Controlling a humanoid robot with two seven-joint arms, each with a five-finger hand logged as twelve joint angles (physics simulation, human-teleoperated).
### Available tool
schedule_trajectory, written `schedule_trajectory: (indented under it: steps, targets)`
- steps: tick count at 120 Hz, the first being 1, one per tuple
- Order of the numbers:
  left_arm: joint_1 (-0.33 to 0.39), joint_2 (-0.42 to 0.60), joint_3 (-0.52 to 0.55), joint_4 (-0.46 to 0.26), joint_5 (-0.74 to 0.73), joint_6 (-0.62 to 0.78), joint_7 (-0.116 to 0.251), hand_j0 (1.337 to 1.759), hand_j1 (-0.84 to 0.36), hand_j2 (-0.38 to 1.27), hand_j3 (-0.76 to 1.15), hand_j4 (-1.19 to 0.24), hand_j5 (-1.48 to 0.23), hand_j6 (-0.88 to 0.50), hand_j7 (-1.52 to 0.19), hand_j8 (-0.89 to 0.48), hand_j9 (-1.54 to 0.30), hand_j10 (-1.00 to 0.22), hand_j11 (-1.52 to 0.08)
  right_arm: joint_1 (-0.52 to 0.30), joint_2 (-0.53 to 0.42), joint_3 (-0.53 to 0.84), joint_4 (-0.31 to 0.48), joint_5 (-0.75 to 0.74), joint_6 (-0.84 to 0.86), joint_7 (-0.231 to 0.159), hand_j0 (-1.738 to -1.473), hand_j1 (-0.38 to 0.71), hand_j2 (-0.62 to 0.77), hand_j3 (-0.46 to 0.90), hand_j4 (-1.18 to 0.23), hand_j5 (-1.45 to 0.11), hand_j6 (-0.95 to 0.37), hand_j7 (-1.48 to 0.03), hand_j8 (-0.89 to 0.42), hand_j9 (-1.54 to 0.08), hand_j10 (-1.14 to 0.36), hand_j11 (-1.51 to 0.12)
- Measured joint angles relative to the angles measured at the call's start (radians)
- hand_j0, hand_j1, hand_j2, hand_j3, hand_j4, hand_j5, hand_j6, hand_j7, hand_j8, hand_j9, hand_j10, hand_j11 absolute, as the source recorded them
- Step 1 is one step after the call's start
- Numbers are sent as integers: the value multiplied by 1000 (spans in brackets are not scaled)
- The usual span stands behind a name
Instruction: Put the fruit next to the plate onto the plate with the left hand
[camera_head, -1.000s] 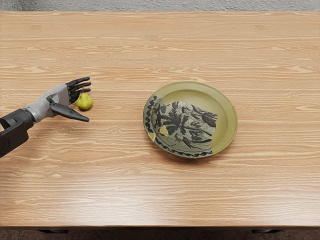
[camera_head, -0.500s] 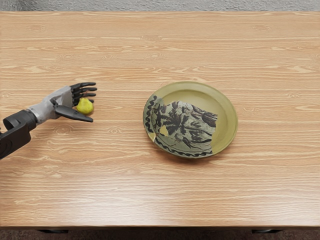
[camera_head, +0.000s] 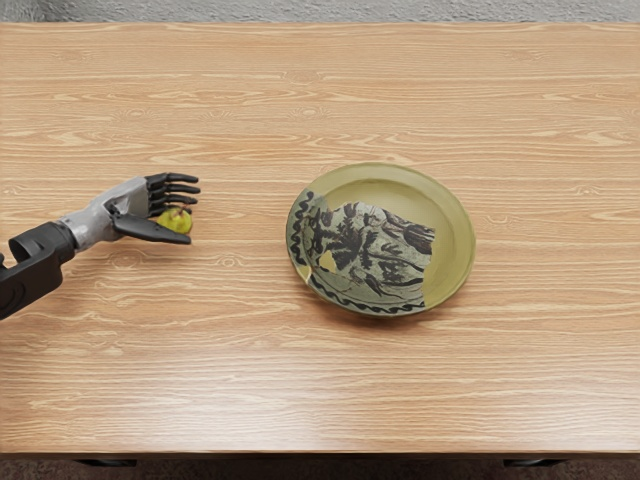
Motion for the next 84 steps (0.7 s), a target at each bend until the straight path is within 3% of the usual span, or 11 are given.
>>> schedule_trajectory:
  steps: [44, 84]
  targets:
    - [0, 0, 0, 0, 31, 0, -13, 1658, -203, 96, 0, -465, -601, -465, -601, -464, -601, -465, -601, 0, 0, 0, 0, 0, 0, 0, -1658, -320, -5, 0, -24, -31, -24, -31, -24, -31, -24, -31]
    - [2, 1, 5, -12, 42, 0, -14, 1657, -318, 185, 0, -592, -746, -593, -745, -529, -744, -483, -766, 0, 0, 0, 0, 0, 0, 0, -1658, -320, -5, 0, -24, -31, -24, -31, -24, -31, -24, -31]
